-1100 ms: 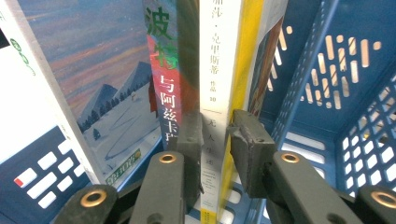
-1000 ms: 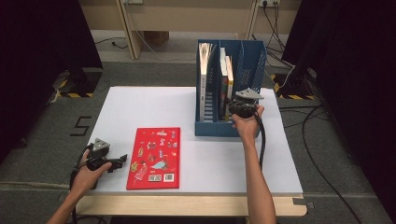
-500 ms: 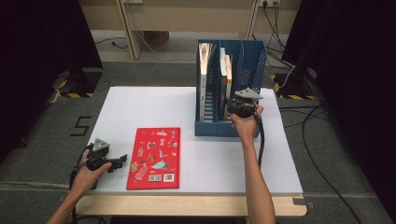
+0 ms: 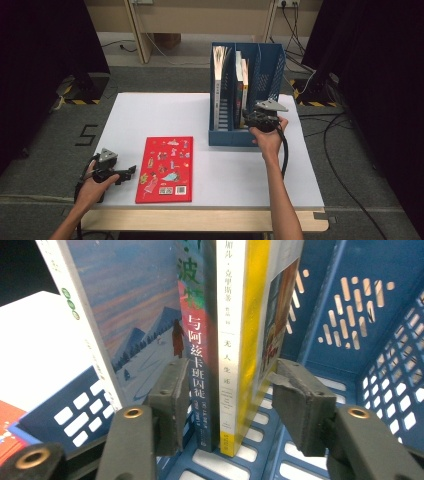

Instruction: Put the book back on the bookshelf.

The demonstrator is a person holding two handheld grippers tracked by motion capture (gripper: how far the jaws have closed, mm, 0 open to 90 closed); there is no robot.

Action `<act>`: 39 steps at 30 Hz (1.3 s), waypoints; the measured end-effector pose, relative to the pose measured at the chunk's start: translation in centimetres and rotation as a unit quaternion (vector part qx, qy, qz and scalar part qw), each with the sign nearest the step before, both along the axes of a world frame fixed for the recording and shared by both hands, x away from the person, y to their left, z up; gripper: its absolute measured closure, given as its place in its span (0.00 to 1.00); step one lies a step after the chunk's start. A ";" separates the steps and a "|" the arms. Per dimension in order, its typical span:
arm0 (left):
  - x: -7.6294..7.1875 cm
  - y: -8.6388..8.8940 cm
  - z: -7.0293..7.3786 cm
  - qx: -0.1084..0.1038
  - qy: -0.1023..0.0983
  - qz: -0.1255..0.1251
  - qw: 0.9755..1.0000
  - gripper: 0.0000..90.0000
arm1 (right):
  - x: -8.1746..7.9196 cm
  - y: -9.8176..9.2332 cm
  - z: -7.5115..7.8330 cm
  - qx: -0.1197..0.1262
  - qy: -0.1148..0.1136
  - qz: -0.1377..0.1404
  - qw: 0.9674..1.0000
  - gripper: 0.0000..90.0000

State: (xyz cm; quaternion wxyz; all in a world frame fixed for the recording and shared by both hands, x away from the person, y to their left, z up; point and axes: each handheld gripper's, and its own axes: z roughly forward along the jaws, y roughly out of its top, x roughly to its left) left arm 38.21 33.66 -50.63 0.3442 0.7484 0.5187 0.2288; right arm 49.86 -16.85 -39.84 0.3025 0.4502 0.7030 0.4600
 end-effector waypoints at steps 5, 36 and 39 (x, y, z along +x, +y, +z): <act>0.0 0.0 0.0 0.000 0.000 0.000 1.000 0.15 | -0.6 0.1 0.4 0.002 -0.003 0.000 1.000 0.49; 0.0 0.0 0.0 -0.001 0.000 0.000 1.000 0.15 | -4.9 3.7 -0.4 0.016 0.027 0.077 0.997 0.35; 0.0 0.0 0.0 -0.001 0.000 -0.001 1.000 0.15 | -5.1 4.2 -0.7 0.016 0.031 0.084 0.996 0.35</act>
